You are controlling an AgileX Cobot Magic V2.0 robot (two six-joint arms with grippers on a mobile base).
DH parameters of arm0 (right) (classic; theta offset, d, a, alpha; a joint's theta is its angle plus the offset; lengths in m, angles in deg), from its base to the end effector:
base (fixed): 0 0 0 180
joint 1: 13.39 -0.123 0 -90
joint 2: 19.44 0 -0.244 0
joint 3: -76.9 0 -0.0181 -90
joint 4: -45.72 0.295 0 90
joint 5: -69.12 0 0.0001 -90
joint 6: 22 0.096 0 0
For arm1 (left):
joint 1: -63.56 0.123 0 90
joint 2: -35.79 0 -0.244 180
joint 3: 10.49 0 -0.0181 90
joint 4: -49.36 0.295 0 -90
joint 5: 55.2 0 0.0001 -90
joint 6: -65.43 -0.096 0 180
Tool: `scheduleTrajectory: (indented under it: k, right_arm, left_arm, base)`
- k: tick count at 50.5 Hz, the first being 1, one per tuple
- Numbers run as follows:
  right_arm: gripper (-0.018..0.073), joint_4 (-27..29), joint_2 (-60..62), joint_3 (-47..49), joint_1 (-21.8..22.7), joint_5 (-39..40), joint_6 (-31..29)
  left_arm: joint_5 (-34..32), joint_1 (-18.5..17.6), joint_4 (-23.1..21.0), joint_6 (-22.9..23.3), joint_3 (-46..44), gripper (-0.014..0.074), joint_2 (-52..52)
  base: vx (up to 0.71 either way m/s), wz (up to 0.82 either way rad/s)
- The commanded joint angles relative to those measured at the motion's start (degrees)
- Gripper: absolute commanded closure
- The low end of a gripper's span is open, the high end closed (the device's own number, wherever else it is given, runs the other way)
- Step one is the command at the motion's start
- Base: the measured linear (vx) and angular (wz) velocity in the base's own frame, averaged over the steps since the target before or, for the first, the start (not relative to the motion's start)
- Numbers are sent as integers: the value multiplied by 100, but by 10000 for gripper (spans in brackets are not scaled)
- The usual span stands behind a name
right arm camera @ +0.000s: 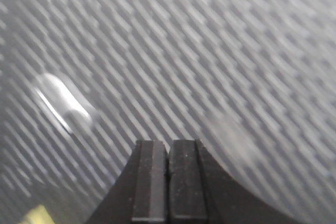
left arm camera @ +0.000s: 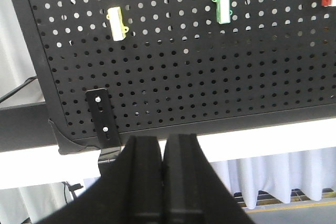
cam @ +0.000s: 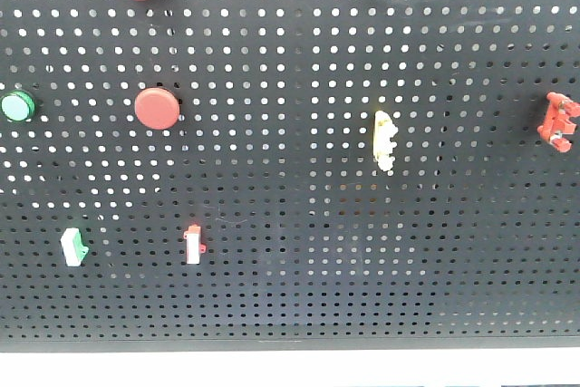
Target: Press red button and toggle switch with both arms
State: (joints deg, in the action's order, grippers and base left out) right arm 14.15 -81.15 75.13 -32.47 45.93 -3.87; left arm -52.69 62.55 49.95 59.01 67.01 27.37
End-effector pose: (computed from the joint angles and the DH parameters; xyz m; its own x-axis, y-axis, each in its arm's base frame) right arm 0.2272 0.0576 0.4963 0.1292 -0.1587 -0.9788 -0.1029 0.9796 -0.1724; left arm 0.1475 -0.0026 0.2003 0.0293 0.1215 -0.9922 0.0137 0.9924 0.1220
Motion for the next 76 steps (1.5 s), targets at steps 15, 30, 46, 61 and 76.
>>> scheduleTrajectory:
  k: [15, 30, 46, 61, 76]
  right_arm:
    - [563, 328, 2846, -3704, 1417, 745, 660]
    - [563, 1872, 4305, -5774, 1411, 802, -628]
    - [563, 2508, 5380, -7666, 1818, 1683, -1012]
    - [563, 2592, 5422, -7651, 2099, 2202, -1561]
    - [563, 2623, 5418, -7651, 1723, 2213, -1602]
  left_arm:
    - [-444, -18, -59, 47, 194, 594, 92]
    - [-444, -18, -59, 47, 194, 594, 92]
    - [-444, -18, -59, 47, 194, 594, 93]
    - [-444, -18, -59, 47, 194, 594, 81]
    - [-444, -18, -59, 47, 194, 594, 81]
  base:
    - [0, 0]
    - [0, 0]
    - [0, 0]
    - [0, 0]
    - [0, 0]
